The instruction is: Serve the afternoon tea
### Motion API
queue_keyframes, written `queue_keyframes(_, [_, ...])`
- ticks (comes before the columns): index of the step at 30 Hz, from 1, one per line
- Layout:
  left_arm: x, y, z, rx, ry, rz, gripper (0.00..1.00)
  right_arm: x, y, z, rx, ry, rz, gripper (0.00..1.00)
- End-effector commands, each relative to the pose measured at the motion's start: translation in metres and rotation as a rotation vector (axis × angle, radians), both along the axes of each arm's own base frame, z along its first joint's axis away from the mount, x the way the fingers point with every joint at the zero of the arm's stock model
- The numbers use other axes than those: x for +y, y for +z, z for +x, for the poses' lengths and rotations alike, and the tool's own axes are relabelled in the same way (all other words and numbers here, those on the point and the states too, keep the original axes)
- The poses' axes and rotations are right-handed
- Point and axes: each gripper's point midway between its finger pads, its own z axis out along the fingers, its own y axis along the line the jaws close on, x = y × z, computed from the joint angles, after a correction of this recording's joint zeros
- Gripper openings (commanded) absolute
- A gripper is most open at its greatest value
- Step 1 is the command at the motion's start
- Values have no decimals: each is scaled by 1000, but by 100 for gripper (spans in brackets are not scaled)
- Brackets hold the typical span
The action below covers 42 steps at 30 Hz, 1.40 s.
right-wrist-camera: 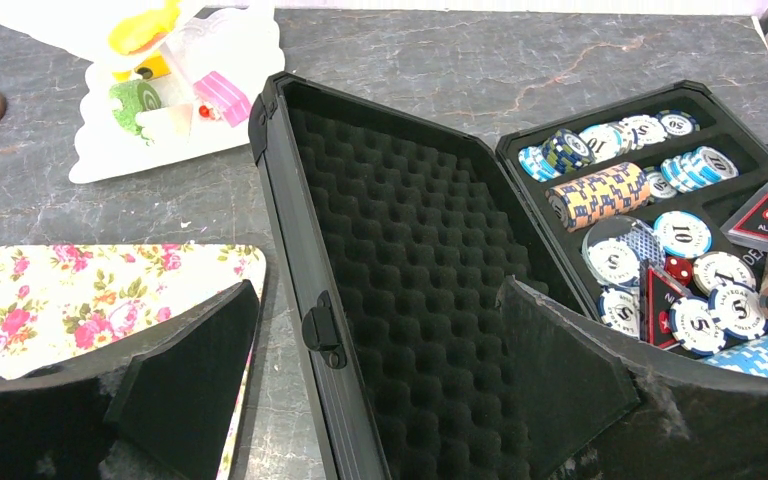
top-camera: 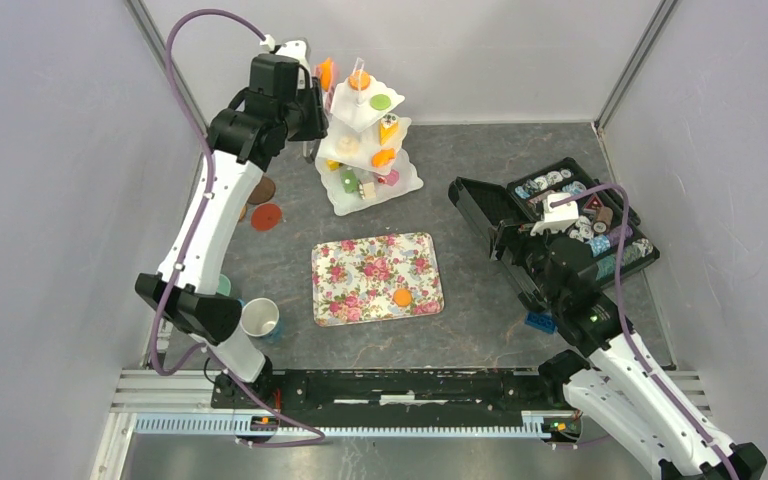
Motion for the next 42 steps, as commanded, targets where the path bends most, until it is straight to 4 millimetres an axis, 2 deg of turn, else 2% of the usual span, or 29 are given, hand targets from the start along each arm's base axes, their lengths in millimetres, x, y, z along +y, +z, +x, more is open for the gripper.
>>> queue_keyframes(1, [-15, 31, 17, -93, -25, -88, 23, 2, 27, 0, -57, 6, 34, 98])
queue_keyframes(6, [-11, 7, 28, -46, 7, -45, 24, 3, 28, -1, -56, 9, 39, 98])
queue_keyframes(11, [-11, -6, 39, -28, 22, -23, 25, 4, 29, 0, -54, 13, 37, 98])
queue_keyframes(15, [-12, -13, 40, -10, 21, -25, 28, 4, 29, 0, -54, 13, 39, 98])
queue_keyframes(18, [-10, -18, 38, 3, 28, -17, 34, 3, 27, 0, -52, 8, 37, 98])
queue_keyframes(21, [-10, -19, 35, 7, 26, -17, 38, 3, 26, 1, -49, 10, 34, 98])
queue_keyframes(25, [-8, -13, 31, -4, 24, -16, 53, 5, 23, 2, -43, 13, 33, 98])
queue_keyframes(28, [-4, -8, 28, -14, 30, -10, 56, 5, 22, 2, -42, 13, 35, 98])
queue_keyframes(33, [0, 14, 14, -57, 27, -35, 58, 5, 20, 2, -38, 14, 36, 98])
queue_keyframes(38, [13, 35, -15, -106, 41, -53, 58, 7, 18, 3, -32, 18, 38, 98])
queue_keyframes(41, [26, 32, -40, -115, 50, -45, 60, 7, 15, 3, -30, 20, 38, 98])
queue_keyframes(42, [29, 25, -49, -106, 48, -39, 61, 8, 13, 3, -27, 20, 38, 98])
